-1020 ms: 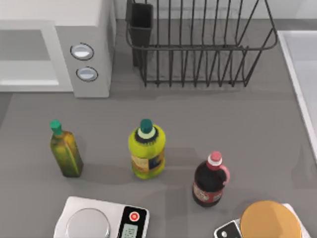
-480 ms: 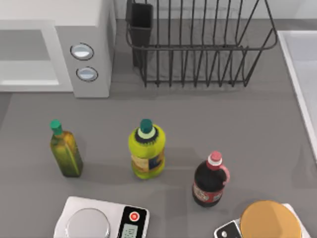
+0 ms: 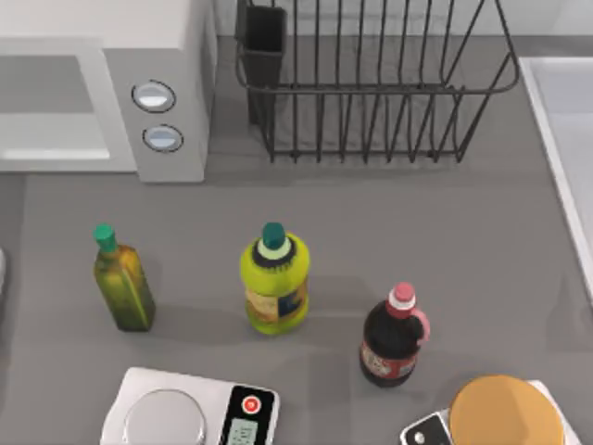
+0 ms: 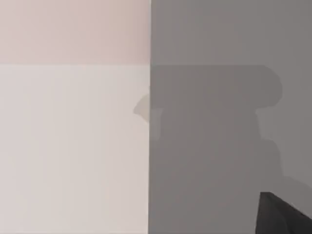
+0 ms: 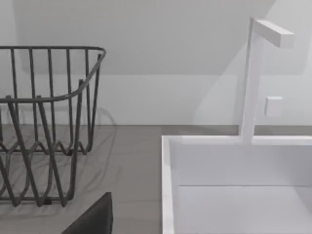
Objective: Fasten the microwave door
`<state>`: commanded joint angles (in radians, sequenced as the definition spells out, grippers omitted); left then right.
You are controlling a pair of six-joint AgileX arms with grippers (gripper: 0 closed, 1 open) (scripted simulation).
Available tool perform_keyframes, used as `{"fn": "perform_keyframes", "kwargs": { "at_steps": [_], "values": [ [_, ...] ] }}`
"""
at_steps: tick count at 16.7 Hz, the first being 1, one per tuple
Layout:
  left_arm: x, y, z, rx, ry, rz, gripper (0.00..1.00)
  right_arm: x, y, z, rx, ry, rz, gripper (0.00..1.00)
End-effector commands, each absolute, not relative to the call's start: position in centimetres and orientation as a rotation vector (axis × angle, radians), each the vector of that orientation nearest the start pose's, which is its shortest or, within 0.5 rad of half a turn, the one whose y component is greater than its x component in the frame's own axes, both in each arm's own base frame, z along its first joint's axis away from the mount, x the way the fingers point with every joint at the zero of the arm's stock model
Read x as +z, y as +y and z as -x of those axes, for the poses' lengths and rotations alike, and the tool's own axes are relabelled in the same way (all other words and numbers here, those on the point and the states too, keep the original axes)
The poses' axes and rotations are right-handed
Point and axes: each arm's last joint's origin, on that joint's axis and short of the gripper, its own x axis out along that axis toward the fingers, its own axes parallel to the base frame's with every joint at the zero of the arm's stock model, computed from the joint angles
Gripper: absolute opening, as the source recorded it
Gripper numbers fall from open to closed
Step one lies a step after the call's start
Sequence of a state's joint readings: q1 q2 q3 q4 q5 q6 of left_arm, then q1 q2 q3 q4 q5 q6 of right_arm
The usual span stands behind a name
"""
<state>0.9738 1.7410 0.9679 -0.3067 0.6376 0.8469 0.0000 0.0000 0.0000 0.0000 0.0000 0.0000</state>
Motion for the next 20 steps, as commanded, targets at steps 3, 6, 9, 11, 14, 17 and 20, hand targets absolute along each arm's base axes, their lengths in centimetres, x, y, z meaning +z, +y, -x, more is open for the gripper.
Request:
{"fn": "perform_keyframes", "kwargs": {
  "at_steps": [3,6,9,11,14,17,20],
  "values": [
    [14.5,22.7,-19.6,-0.027,0.793,-0.003,0.00,16.0,-0.1,-10.6,0.000,0.000,0.000,1.00],
    [14.6,21.0,-19.5,-0.023,0.784,-0.010,0.00,16.0,-0.1,-10.6,0.000,0.000,0.000,1.00],
    [14.6,20.9,-19.5,-0.023,0.784,-0.011,0.00,16.0,-0.1,-10.6,0.000,0.000,0.000,1.00],
    [14.5,21.0,-19.4,-0.022,0.785,-0.003,0.00,16.0,-0.1,-10.6,0.000,0.000,0.000,1.00],
    [15.1,19.5,-19.7,-0.016,0.771,-0.024,0.00,16.0,-0.1,-10.6,0.000,0.000,0.000,1.00],
    [15.5,16.6,-19.9,-0.017,0.763,-0.035,0.00,16.0,-0.1,-10.6,0.000,0.000,0.000,1.00],
    [15.2,13.5,-19.7,-0.020,0.765,-0.026,0.00,16.0,-0.1,-10.6,0.000,0.000,0.000,1.00]
  ]
}}
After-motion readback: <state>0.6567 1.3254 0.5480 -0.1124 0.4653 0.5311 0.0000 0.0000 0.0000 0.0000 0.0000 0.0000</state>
